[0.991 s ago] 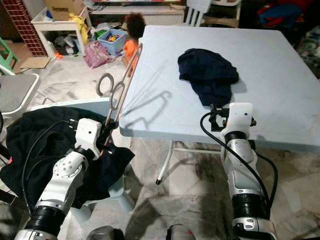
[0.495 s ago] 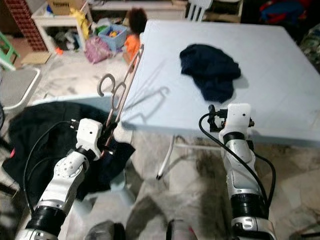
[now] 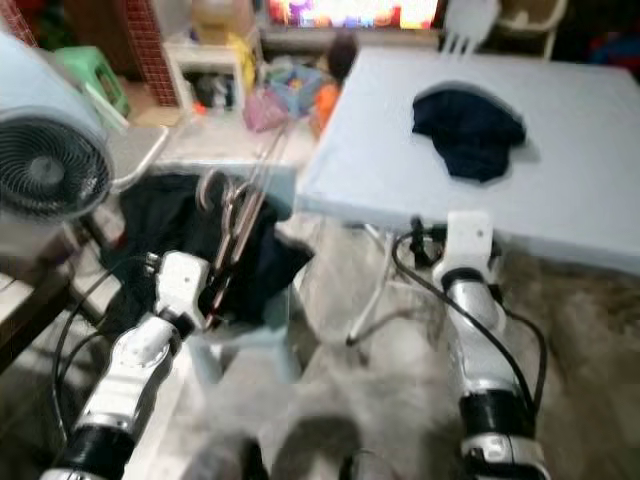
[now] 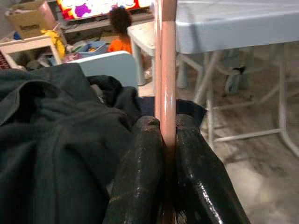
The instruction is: Hang hanger
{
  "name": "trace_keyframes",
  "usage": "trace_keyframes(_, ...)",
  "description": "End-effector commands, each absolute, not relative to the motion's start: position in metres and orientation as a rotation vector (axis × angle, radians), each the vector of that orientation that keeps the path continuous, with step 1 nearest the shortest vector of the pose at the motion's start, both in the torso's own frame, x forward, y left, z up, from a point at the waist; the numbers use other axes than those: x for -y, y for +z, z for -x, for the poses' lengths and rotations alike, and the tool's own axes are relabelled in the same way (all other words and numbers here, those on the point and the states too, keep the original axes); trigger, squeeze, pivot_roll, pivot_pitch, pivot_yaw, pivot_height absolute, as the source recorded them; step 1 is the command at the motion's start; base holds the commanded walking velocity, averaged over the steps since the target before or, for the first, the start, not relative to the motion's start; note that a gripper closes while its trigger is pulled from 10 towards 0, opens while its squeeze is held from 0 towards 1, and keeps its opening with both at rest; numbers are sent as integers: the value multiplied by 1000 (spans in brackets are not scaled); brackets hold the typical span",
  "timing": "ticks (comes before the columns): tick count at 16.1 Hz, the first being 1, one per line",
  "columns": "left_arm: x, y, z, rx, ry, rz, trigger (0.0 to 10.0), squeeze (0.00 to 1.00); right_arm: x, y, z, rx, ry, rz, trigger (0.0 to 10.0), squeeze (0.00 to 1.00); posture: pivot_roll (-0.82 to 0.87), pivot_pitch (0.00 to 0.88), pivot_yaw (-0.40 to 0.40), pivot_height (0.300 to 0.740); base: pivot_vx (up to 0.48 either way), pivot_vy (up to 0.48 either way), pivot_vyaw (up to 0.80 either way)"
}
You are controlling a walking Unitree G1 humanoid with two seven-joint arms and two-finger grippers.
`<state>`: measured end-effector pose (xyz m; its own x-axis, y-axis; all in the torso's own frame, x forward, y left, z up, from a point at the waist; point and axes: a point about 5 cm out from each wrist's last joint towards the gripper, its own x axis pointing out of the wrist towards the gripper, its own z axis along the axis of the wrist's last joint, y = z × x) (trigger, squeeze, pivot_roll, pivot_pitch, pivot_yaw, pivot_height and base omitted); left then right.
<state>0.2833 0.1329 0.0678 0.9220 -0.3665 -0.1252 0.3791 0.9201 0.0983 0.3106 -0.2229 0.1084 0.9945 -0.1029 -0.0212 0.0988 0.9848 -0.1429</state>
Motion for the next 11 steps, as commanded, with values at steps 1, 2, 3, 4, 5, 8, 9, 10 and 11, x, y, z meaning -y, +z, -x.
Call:
trace_keyframes(1, -133, 77, -289, -70, -383, -137, 10000, 0, 223, 109, -312, -30, -102, 144, 10000, 0, -42, 0, 11, 740, -330, 0, 0)
trace_keyframes(2, -133, 77, -289, -70, -384, -137, 10000, 0, 224, 108, -312, -34, -100, 146, 10000, 0, -42, 0, 11, 740, -315, 0, 0)
trace_keyframes(3, -132, 75, -288, -81, -392, -146, 10000, 0, 224, 106, -311, -44, -94, 149, 10000, 0, -42, 0, 11, 740, 0, 0, 0)
trace_keyframes(4, -132, 73, -287, -93, -402, -162, 10000, 0, 224, 105, -311, -58, -85, 157, 10000, 0, -42, 0, 11, 740, 0, 0, 0)
trace_keyframes(5, -132, 70, -286, -106, -423, -182, 10000, 0, 224, 103, -311, -73, -67, 163, 10000, 0, -43, 0, 5, 740, 0, 0, 0)
trace_keyframes(8, -131, 59, -277, -179, -550, -227, 10000, 0, 225, 98, -312, -121, -9, 181, 10000, 0, -41, 0, -10, 740, 0, 0, 0)
trace_keyframes(9, -130, 52, -271, -216, -633, -263, 10000, 0, 227, 97, -310, -130, 6, 203, 10000, 0, -41, 0, -10, 740, 0, 0, 0)
trace_keyframes(10, -130, 46, -264, -243, -712, -309, 10000, 0, 228, 96, -309, -145, 30, 197, 10000, 0, -38, 0, -17, 740, 0, 0, 0)
trace_keyframes(11, -134, 38, -258, -283, -829, -379, 10000, 0, 226, 96, -307, -146, 137, 231, 10000, 0, -42, 0, -10, 740, 0, 0, 0)
